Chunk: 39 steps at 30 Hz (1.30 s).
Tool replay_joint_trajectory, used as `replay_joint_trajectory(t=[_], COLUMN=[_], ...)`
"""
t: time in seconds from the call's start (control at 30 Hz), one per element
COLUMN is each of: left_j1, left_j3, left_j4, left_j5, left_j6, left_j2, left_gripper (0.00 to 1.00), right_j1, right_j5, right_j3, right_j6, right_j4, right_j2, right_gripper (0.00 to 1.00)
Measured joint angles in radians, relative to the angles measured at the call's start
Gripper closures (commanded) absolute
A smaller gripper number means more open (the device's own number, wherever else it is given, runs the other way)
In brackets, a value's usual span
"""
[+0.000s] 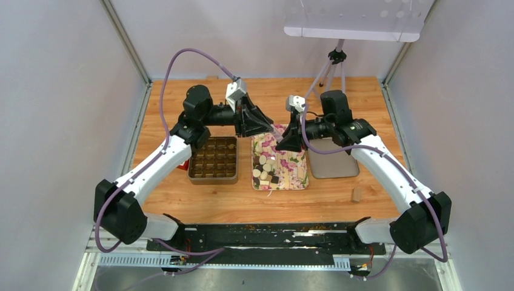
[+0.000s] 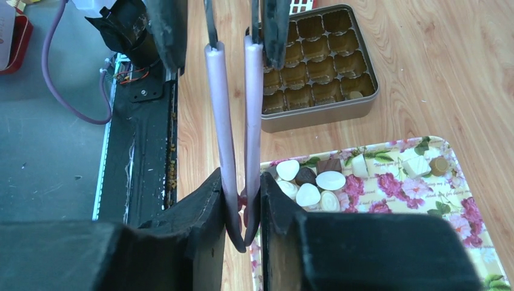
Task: Pack the chocolate
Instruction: Pick up the fake chocolate from the plate.
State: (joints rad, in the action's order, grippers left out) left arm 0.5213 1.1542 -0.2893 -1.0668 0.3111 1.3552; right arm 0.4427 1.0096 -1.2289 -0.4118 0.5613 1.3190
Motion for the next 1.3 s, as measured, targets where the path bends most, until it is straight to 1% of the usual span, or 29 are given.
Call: replay_joint_trajectory(t=[0.07,0.2,0.3,0.4,0.53,0.6,0.63,0.7,0.83,0.87,0.97,1.0,1.07,1.13,1.2,1.3], left_j1=[0.003,0.01,0.016,0.019,0.023,0.023,0.023,0.022,0.023,0.023,0.02,0.018,0.015,0.014,0.014,0.013], left_j3=[0.0,0.006,0.034,0.049,0.05,0.05,0.05,0.05,0.05,0.051,0.071,0.08,0.085,0.077,0.041,-0.034], left_j4=[-0.002,0.002,0.04,0.078,0.074,0.061,0.056,0.05,0.041,0.052,0.128,0.162,0.218,0.269,0.267,0.252], left_j5=[0.002,0.002,0.0,-0.001,-0.009,-0.013,-0.014,-0.017,-0.02,-0.021,-0.017,-0.011,0.014,0.067,0.119,0.19], left_j6=[0.005,0.013,-0.006,-0.025,-0.022,-0.02,-0.019,-0.016,-0.011,-0.021,-0.084,-0.115,-0.174,-0.225,-0.252,-0.266], left_j2=[0.004,0.022,0.05,0.062,0.063,0.064,0.066,0.071,0.082,0.083,0.083,0.083,0.079,0.069,0.05,0.021], left_gripper=[0.51,0.48,0.47,0.52,0.62,0.67,0.69,0.71,0.72,0.73,0.73,0.71,0.63,0.56,0.55,0.55], right_j1=[0.0,0.0,0.0,0.0,0.0,0.0,0.0,0.0,-0.001,-0.003,-0.02,-0.032,-0.067,-0.134,-0.223,-0.33], right_j5=[0.0,-0.002,-0.003,-0.003,-0.004,-0.005,-0.004,-0.006,-0.018,-0.025,-0.04,-0.044,-0.049,-0.038,-0.024,-0.011], right_j3=[0.0,0.0,0.0,0.003,0.007,0.008,0.011,0.014,0.018,0.018,0.007,-0.003,-0.023,-0.028,-0.026,-0.007], right_j6=[0.004,0.008,0.011,0.015,0.02,0.022,0.023,0.025,0.032,0.031,-0.018,-0.05,-0.103,-0.136,-0.141,-0.136], right_j4=[-0.007,-0.021,-0.03,-0.041,-0.05,-0.052,-0.054,-0.056,-0.058,-0.054,0.011,0.056,0.144,0.221,0.272,0.293], right_j2=[0.003,0.004,0.004,0.004,0.004,0.004,0.004,0.004,0.004,0.003,-0.007,-0.013,-0.027,-0.05,-0.071,-0.089], right_gripper=[0.94,0.94,0.92,0.9,0.89,0.86,0.84,0.61,0.24,0.2,0.16,0.16,0.16,0.16,0.16,0.16])
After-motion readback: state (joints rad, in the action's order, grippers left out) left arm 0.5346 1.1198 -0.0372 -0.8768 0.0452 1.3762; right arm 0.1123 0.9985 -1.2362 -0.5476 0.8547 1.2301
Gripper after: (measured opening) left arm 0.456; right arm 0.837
